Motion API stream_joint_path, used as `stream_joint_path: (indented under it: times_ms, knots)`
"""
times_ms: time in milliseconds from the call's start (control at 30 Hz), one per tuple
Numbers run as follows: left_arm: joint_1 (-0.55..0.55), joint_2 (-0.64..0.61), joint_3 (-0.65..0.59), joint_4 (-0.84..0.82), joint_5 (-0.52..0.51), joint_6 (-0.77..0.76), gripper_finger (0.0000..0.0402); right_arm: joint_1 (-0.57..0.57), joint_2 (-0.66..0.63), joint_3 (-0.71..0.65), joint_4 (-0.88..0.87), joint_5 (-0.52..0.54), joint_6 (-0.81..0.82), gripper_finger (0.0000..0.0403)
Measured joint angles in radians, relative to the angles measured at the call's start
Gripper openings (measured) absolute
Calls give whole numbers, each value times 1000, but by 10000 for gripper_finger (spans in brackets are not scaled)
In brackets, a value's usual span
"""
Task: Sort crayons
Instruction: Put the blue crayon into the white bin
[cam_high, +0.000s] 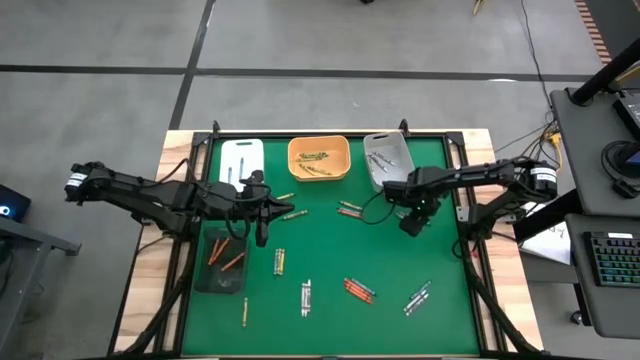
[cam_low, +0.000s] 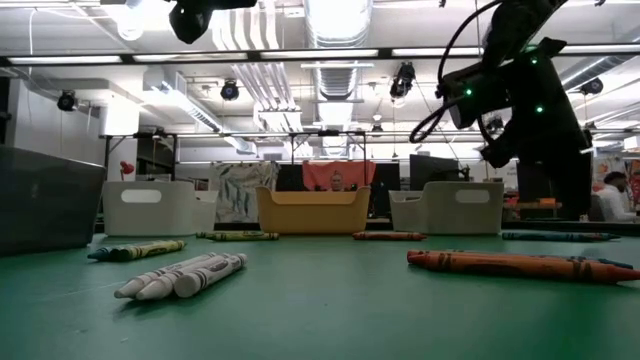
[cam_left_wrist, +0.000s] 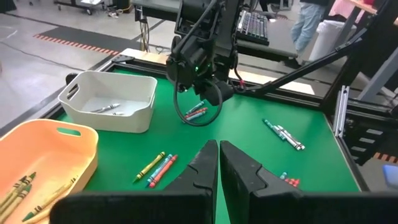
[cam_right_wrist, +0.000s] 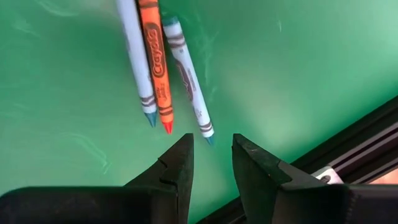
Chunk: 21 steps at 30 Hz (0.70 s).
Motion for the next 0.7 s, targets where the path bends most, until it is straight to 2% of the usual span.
stream_joint_path:
  times_ms: [700]
  knots:
    - [0, 0, 0, 1, 0, 55, 0, 13, 0, -64, 108, 11, 30, 100]
